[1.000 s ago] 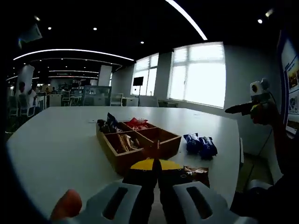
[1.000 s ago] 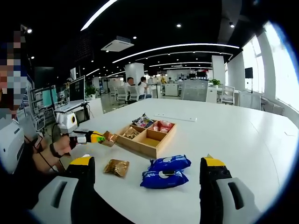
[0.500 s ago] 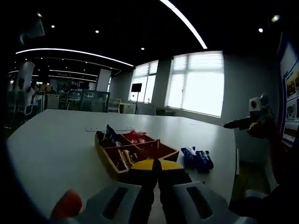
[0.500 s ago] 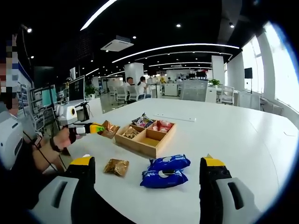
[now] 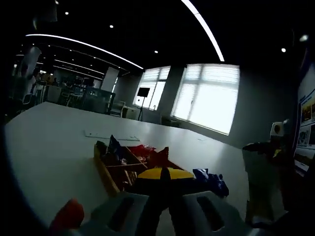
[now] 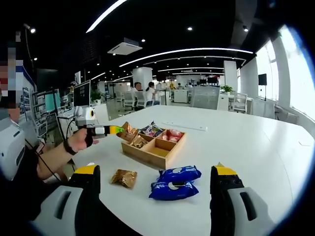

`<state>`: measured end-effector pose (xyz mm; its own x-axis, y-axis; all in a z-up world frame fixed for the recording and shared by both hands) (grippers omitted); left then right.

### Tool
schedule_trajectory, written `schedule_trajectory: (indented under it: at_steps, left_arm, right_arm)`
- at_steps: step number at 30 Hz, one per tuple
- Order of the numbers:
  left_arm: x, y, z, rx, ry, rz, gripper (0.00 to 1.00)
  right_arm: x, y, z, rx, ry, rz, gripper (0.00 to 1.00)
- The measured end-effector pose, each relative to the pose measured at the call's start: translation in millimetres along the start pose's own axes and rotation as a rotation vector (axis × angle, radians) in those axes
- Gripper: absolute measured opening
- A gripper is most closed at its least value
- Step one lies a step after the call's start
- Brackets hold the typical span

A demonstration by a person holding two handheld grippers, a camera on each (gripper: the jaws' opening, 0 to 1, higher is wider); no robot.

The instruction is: Pick up the scattered marshmallows, QQ candies, Oreo cookies, and mixed nuts on the table and sort them into separate containers

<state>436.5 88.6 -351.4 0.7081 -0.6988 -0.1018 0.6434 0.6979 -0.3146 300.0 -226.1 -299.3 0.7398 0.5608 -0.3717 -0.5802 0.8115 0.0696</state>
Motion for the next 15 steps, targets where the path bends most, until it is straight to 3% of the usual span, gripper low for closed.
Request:
schedule_trajectory:
  at_steps: [7, 15]
  left_arm:
    - [21, 9.1, -8.1, -0.112, 0.019, -0.003, 0.06]
    - [24, 16.8, -13.5, -0.147, 0.036, 0.013, 0.06]
  right_arm:
    - [4, -1, -0.9, -0.001, 0.013, 0.001, 0.88]
    - [5, 0, -2.4, -0.008, 0.025, 0.001, 0.88]
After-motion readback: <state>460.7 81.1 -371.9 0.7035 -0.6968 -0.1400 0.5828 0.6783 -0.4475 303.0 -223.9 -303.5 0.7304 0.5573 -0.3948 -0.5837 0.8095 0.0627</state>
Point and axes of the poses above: the point that each gripper's makers call its tool centre point, and the gripper's own axes: x roughly forward along the fingers, y roughly to its left, z roughly out of its top, the point moved 6 cm from there along -x, roughly backward along the fingers, and after that the axes turned 3 degrees about y, right-handed, at the moved point
